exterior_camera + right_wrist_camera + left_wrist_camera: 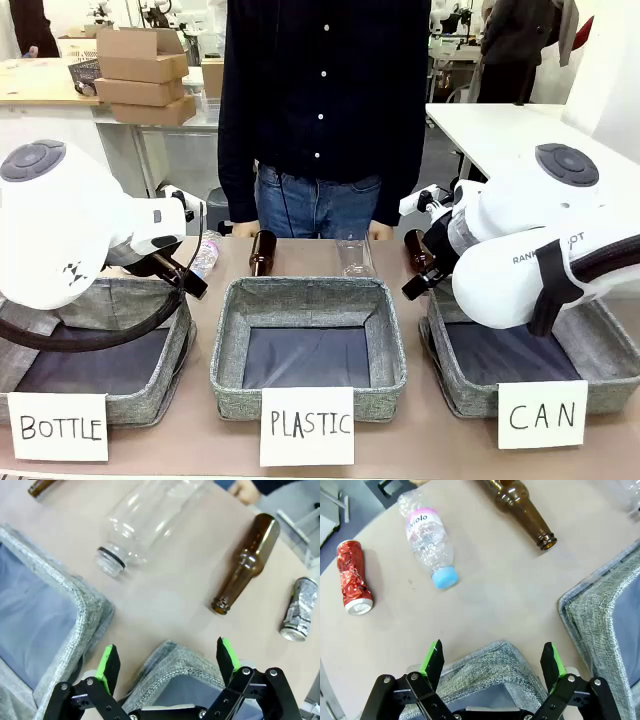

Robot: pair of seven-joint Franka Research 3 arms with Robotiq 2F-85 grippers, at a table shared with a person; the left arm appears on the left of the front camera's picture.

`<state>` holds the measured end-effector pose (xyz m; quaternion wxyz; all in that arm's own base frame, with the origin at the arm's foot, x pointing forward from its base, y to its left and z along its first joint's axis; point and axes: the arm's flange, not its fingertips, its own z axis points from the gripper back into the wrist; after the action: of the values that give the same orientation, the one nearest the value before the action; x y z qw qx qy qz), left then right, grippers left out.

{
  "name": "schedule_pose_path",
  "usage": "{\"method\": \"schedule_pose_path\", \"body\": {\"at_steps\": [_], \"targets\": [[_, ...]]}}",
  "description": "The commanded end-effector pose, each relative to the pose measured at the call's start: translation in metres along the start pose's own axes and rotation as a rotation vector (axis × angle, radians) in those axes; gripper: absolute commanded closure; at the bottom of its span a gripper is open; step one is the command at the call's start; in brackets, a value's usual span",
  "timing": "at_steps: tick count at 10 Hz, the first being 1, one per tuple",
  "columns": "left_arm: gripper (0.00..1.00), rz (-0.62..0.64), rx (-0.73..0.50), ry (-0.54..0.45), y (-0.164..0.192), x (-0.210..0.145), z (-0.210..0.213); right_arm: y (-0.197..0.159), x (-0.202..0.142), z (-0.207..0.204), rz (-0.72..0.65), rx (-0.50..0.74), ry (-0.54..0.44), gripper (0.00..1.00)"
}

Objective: Sort the can waste into the basket.
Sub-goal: Pick up the can waste from the table and place it in the right Fabric basket.

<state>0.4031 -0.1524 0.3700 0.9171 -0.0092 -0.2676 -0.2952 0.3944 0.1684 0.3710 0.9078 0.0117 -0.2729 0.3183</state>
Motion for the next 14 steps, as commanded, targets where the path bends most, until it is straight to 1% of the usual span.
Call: {"method": "schedule_pose_path", "body": {"at_steps": [1, 11, 12, 13, 14], "targets": [[0.00, 0.000, 0.000, 0.000, 0.000, 0.000, 0.000, 0.000, 0.000, 0.000, 0.000, 0.000, 0.000, 0.00], [0.00, -0.003, 0.001, 0.000, -0.001, 0.000, 0.000, 0.000, 0.000, 0.000, 0.000, 0.000, 0.000, 0.00], [0.00, 0.066, -0.032, -0.010, -0.009, 0.015, 0.046, -0.008, 0.005, 0.039, -0.073, 0.009, -0.029, 0.00], [0.00, 0.197, 0.060, 0.052, -0.021, 0.021, 0.101, -0.013, 0.004, 0.090, -0.129, -0.009, -0.092, 0.00], [0.00, 0.181, 0.042, -0.025, -0.033, 0.012, 0.142, -0.014, -0.007, 0.123, -0.122, -0.105, -0.114, 0.00]]}}
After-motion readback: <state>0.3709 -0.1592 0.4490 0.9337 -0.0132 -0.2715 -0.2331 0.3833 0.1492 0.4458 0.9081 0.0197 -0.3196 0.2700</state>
